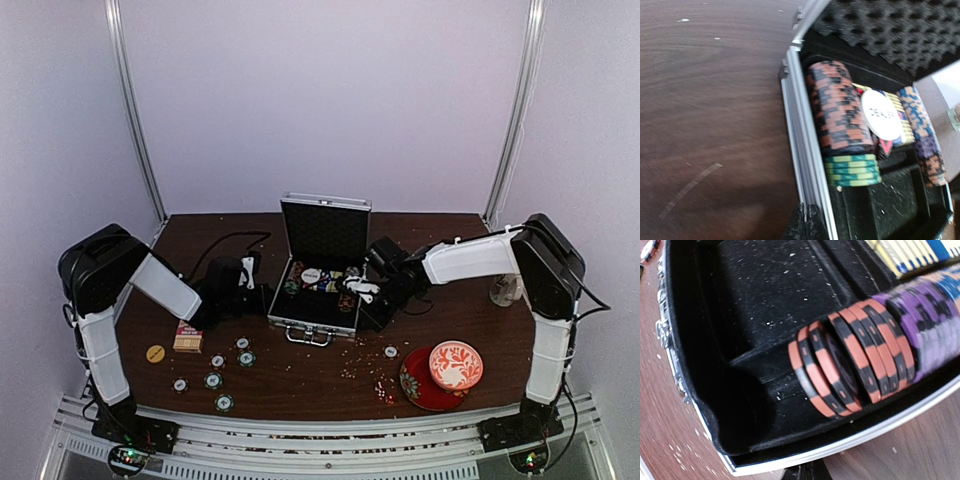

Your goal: Pack up texas hold em set

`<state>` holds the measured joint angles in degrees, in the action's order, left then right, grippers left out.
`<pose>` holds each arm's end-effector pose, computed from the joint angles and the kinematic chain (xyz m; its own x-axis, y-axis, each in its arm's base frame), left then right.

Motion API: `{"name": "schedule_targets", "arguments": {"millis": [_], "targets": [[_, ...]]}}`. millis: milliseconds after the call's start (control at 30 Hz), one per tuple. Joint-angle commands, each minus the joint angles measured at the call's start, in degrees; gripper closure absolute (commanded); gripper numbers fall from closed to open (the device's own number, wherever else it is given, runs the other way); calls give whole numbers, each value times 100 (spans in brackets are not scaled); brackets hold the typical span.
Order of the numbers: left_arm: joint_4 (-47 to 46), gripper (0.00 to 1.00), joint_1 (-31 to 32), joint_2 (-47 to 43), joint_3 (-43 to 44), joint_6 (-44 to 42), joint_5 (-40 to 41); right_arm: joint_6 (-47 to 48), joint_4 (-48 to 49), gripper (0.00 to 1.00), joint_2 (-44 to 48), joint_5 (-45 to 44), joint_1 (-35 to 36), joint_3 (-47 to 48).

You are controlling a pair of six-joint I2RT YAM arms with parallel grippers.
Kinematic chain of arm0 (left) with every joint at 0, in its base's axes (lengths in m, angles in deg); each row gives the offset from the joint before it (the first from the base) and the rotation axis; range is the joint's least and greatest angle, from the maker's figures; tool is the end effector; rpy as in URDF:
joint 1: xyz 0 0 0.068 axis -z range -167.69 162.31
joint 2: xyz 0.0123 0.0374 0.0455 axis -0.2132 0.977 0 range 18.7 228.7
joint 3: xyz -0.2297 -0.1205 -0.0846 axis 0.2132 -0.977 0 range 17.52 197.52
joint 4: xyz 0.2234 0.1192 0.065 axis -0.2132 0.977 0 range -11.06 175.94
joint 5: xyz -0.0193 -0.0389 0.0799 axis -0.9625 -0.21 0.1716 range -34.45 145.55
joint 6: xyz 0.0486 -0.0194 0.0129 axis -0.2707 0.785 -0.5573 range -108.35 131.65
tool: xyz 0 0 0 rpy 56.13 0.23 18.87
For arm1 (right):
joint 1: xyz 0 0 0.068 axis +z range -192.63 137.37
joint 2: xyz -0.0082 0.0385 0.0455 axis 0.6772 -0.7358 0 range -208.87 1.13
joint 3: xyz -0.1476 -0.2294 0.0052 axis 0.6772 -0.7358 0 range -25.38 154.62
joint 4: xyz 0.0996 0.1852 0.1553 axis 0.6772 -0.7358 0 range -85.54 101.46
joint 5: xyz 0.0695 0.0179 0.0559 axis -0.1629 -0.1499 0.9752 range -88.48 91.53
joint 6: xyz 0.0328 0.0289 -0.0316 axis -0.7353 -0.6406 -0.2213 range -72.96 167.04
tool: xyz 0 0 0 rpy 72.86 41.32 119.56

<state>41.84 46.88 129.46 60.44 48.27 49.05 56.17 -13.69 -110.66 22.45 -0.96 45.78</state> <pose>0.2906 -0.2050 0.1002 -0.7219 -0.2223 -0.6553 0.2657 0.7854 -0.5591 0.2807 0.2668 0.1468 -0.5568 -0.6939 -0.4567 -0.8292 0.4965 0.2566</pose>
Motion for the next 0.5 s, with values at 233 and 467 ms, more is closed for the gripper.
{"name": "schedule_targets", "arguments": {"millis": [233,467], "targets": [[231,100,614,-535,151,0,-407,273,249,93,550,-58,-205,-468],[2714,81,614,-1384,919,-112,383,636,-110,82,1102,-48,-477,-677]]}}
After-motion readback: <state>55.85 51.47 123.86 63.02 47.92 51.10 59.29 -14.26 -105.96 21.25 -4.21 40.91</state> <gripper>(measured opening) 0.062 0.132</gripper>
